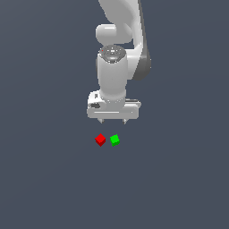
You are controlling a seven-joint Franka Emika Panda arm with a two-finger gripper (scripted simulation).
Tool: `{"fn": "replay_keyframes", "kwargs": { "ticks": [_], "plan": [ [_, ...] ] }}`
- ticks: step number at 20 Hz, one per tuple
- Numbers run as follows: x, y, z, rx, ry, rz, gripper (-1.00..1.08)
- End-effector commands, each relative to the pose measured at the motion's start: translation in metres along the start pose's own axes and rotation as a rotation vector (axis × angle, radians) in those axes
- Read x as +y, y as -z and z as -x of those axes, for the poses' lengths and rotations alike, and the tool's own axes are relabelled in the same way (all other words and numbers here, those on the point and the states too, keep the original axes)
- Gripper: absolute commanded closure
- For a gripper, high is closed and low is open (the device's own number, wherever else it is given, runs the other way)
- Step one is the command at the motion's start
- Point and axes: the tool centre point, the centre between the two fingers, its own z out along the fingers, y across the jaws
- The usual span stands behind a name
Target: Stack the red cube on top of the green cube.
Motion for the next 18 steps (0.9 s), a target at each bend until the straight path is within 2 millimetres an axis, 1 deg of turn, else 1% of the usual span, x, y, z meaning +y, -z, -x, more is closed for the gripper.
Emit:
{"fn": "replay_keyframes", "kwargs": {
  "ticks": [1, 6, 10, 14, 18],
  "plan": [
    [0.000, 0.000, 0.000, 0.000, 0.000, 0.000, -0.92],
    [0.002, -0.003, -0.001, -0.001, -0.020, 0.001, -0.92],
    [0.006, -0.011, -0.003, -0.004, -0.067, 0.002, -0.92],
    [0.013, -0.022, -0.005, -0.008, -0.141, 0.004, -0.92],
    [0.022, -0.039, -0.007, -0.014, -0.245, 0.008, -0.92]
  ]
}}
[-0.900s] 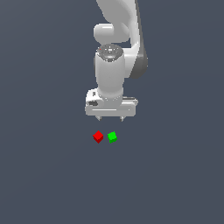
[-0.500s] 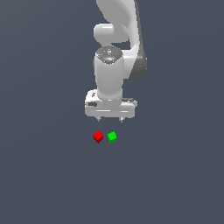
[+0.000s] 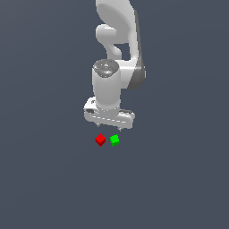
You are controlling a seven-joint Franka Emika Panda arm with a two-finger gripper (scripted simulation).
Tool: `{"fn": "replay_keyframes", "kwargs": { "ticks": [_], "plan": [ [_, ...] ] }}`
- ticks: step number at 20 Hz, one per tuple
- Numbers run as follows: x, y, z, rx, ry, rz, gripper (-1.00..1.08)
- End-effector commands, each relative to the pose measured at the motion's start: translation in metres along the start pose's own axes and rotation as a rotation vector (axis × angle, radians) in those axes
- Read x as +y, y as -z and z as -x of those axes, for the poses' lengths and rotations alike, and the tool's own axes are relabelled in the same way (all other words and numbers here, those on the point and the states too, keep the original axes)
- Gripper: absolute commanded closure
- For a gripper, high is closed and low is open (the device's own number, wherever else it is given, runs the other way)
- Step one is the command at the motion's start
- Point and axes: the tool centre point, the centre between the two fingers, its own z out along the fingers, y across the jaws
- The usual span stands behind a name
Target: Stack the red cube on top of the green cube.
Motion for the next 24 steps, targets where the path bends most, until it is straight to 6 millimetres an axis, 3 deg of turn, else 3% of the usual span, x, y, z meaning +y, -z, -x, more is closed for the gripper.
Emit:
{"fn": "replay_keyframes", "kwargs": {
  "ticks": [1, 13, 24],
  "plan": [
    [0.007, -0.012, -0.003, -0.005, -0.072, 0.002, -0.92],
    [0.041, -0.069, -0.008, -0.026, -0.433, 0.011, -0.92],
    [0.052, -0.087, -0.007, -0.034, -0.548, 0.012, -0.92]
  ]
}}
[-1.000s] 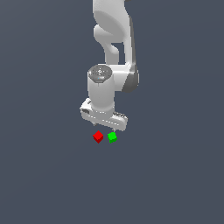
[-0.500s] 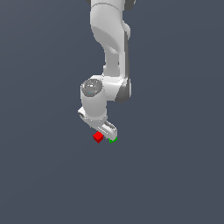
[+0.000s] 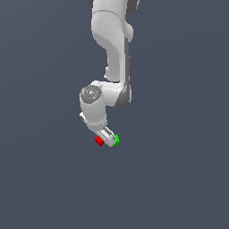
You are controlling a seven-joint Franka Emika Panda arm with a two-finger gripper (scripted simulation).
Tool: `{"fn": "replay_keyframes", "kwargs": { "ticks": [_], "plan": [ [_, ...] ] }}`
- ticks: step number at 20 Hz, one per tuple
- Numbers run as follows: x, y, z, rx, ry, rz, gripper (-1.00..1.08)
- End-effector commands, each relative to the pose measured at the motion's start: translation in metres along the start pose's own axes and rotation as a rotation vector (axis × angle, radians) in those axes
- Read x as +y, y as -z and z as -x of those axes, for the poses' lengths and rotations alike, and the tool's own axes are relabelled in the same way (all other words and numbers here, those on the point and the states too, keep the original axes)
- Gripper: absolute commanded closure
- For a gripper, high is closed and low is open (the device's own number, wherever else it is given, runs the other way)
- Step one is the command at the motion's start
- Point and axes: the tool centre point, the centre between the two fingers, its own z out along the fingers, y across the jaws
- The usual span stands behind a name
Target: Stack the red cube on top of the green cube.
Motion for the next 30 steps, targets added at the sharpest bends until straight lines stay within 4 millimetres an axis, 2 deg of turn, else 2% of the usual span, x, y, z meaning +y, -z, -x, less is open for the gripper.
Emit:
{"fn": "replay_keyframes", "kwargs": {
  "ticks": [1, 6, 13, 18, 19, 30],
  "plan": [
    [0.000, 0.000, 0.000, 0.000, 0.000, 0.000, -0.92],
    [0.000, -0.010, 0.000, 0.000, -0.001, 0.000, -0.92],
    [0.001, -0.044, 0.001, 0.000, -0.006, -0.001, -0.92],
    [0.000, -0.051, 0.000, 0.000, -0.006, -0.001, -0.92],
    [0.000, -0.051, 0.000, 0.000, -0.006, -0.001, 1.08],
    [0.000, -0.050, 0.000, 0.000, -0.006, -0.001, 1.08]
  ]
}}
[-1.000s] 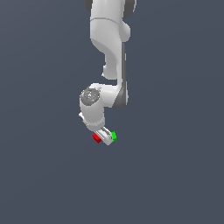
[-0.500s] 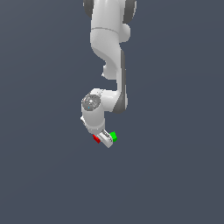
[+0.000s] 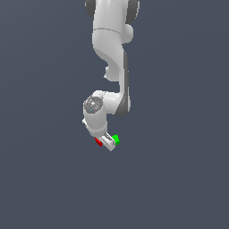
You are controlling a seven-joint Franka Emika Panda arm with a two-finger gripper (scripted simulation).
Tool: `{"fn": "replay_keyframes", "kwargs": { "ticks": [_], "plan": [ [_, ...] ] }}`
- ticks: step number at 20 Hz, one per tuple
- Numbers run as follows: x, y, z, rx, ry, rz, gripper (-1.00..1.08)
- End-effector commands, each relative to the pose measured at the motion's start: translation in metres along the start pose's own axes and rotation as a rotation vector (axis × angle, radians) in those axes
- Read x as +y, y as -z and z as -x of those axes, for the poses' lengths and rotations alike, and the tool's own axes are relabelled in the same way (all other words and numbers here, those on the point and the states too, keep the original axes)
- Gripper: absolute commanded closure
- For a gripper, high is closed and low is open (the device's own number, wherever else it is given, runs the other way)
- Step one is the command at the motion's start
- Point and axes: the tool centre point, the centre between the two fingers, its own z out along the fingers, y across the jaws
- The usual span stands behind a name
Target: Stack the red cube on top of the green cube.
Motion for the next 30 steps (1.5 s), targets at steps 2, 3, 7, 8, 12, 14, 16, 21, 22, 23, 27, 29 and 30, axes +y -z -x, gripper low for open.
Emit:
{"fn": "replay_keyframes", "kwargs": {
  "ticks": [2, 3, 7, 8, 12, 14, 16, 21, 22, 23, 27, 29, 30],
  "plan": [
    [0.000, 0.003, 0.000, 0.000, 0.000, 0.000, 1.08],
    [0.000, 0.005, 0.000, 0.000, 0.000, 0.000, 1.08],
    [0.000, 0.019, 0.001, 0.000, 0.000, 0.000, 1.08],
    [0.000, 0.024, 0.001, 0.000, 0.000, 0.000, 1.08],
    [0.001, 0.052, 0.001, 0.000, 0.000, 0.000, 1.08],
    [0.001, 0.066, 0.001, 0.000, -0.001, 0.000, 1.08],
    [0.001, 0.078, 0.001, 0.000, -0.001, 0.000, 1.08],
    [0.001, 0.097, 0.000, 0.000, -0.001, 0.000, 1.08],
    [0.001, 0.099, 0.000, 0.000, -0.001, 0.000, 1.08],
    [0.001, 0.099, 0.000, 0.000, -0.001, 0.000, 1.08],
    [-0.001, 0.097, 0.001, 0.001, 0.000, -0.001, 1.08],
    [-0.004, 0.093, 0.005, 0.001, 0.000, -0.001, 1.08],
    [-0.007, 0.091, 0.008, 0.001, 0.000, -0.001, 1.08]
  ]
}}
